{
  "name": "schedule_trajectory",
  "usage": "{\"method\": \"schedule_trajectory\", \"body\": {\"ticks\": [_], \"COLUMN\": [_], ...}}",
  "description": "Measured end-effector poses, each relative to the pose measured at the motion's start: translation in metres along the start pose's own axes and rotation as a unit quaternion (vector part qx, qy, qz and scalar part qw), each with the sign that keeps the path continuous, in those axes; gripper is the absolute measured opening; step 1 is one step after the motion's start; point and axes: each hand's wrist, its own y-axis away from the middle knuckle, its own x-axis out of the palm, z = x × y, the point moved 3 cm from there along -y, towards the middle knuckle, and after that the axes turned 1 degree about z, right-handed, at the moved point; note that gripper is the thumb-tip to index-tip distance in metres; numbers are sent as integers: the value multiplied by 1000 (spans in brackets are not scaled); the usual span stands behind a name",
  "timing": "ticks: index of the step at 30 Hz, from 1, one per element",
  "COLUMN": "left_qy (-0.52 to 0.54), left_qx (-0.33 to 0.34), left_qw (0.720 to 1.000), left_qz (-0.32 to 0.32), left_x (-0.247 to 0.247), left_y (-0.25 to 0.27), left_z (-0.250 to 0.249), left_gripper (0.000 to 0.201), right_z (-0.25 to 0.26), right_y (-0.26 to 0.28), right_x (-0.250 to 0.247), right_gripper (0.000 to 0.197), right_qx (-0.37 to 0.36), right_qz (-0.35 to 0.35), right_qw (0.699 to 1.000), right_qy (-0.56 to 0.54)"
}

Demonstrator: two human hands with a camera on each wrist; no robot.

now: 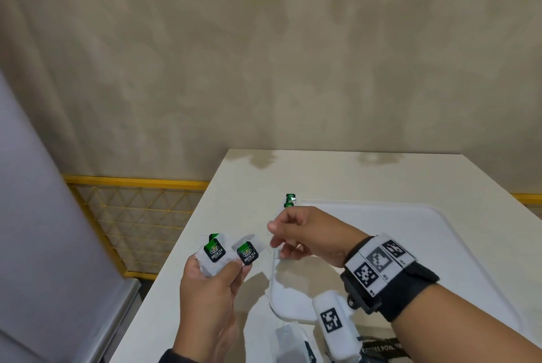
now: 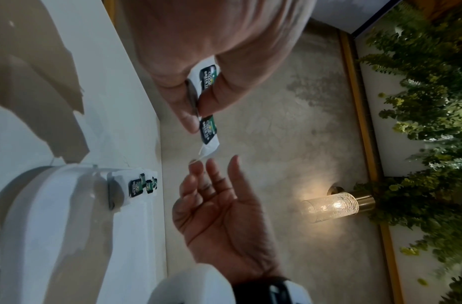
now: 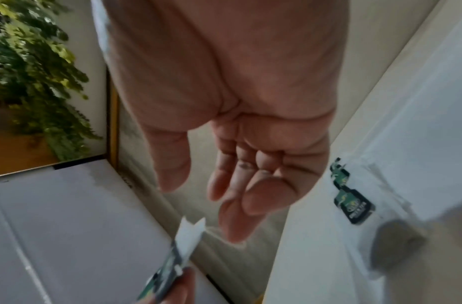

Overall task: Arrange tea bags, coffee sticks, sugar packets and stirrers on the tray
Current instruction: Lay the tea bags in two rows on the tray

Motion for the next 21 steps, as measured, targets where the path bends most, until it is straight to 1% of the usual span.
{"method": "schedule_trajectory", "body": {"ticks": [1,3,5,7,8,10,12,15,17,19,21], "left_qy": [-9,-25,-39,-55,-63,-72,-62,-26,-25,-29,-26], "left_qx": [6,16,22,26,29,33,27,5,0,-5,-10], "left_qw": [1000,1000,999,998,997,997,998,1000,1000,999,999], "left_qz": [-1,2,10,15,16,19,18,6,10,14,18], "left_x": [2,5,9,11,11,11,11,12,12,12,11], "left_y": [1,4,8,9,9,10,11,11,11,11,10], "left_z": [1,1,2,2,2,1,0,-4,-6,-7,-8], "left_gripper": [40,41,42,45,46,47,39,25,25,28,27], "right_z": [4,8,6,3,2,1,0,0,0,1,3], "right_y": [5,9,10,9,9,10,12,15,18,21,23], "right_x": [4,9,10,10,9,8,9,8,8,9,10], "right_gripper": [20,23,26,31,30,16,7,13,16,15,18], "right_qx": [-8,-20,-20,-16,-17,-28,-37,-52,-68,-85,-96], "right_qz": [17,30,23,12,7,-3,-7,-3,2,11,19], "right_qw": [1000,999,999,999,999,999,999,998,997,995,992], "right_qy": [0,26,42,36,31,33,36,29,34,60,86]}}
